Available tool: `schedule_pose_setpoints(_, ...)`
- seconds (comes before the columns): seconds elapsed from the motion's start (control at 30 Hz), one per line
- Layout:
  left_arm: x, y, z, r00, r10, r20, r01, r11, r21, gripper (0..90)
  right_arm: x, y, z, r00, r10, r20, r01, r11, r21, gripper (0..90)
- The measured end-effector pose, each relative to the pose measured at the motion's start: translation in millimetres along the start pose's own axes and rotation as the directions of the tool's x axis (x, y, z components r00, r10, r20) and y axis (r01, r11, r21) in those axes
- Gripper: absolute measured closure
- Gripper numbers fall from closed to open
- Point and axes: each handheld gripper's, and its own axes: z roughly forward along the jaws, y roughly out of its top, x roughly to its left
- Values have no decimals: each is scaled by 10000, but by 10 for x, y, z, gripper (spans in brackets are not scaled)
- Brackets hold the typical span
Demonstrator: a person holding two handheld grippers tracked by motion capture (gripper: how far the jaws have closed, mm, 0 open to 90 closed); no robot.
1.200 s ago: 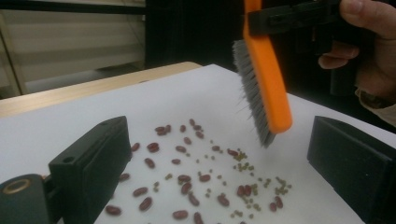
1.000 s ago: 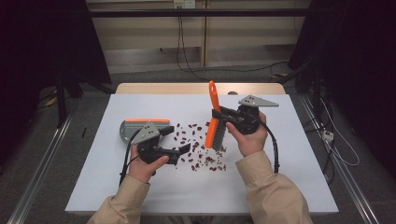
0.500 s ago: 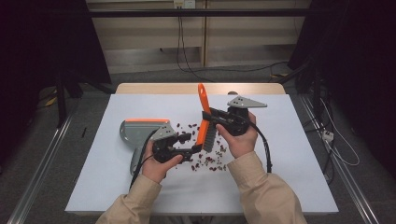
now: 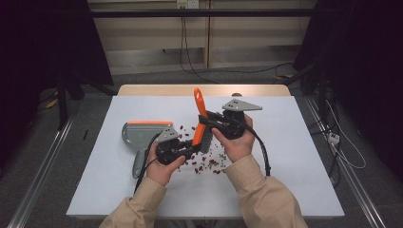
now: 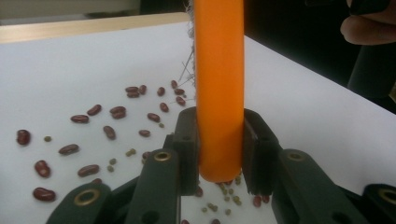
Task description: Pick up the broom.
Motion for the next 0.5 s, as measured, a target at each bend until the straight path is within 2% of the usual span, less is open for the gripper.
schedule_pose_setpoints(0.1,0,-10,-15,9996,83,-280,-87,9999,-142,709,26,11,27,9999,-117,68,118,9999,-13,681)
schedule_pose_setpoints(0.13,4,-7,-26,9992,114,-375,-121,9997,-208,710,34,11,34,9998,-173,90,173,9998,-36,652)
schedule_pose_setpoints(0.17,4,-4,-32,9990,54,-434,-67,9995,-294,710,46,6,50,9994,-268,202,270,9996,-75,536)
schedule_pose_setpoints(0.2,12,1,-46,9988,52,-487,-69,9993,-359,710,46,6,50,9994,-268,202,270,9996,-75,536)
schedule_pose_setpoints(0.23,16,3,-54,9985,61,-536,-80,9993,-362,710,64,-4,59,9986,-337,418,343,9993,-144,454)
schedule_pose_setpoints(0.27,22,4,-64,9982,68,-602,-93,9991,-409,710,64,-4,59,9986,-337,418,343,9993,-144,454)
schedule_pose_setpoints(0.33,26,5,-77,9974,21,-713,-55,9989,-468,711,78,-12,59,9983,-317,496,327,9993,-191,375)
schedule_pose_setpoints(0.4,33,10,-92,9969,51,-787,-92,9986,-530,710,88,-23,55,9966,-380,728,396,9990,-201,308)
schedule_pose_setpoints(0.5,45,14,-112,9956,26,-939,-94,9974,-720,711,94,-52,45,9943,-209,1050,232,9995,-207,260)
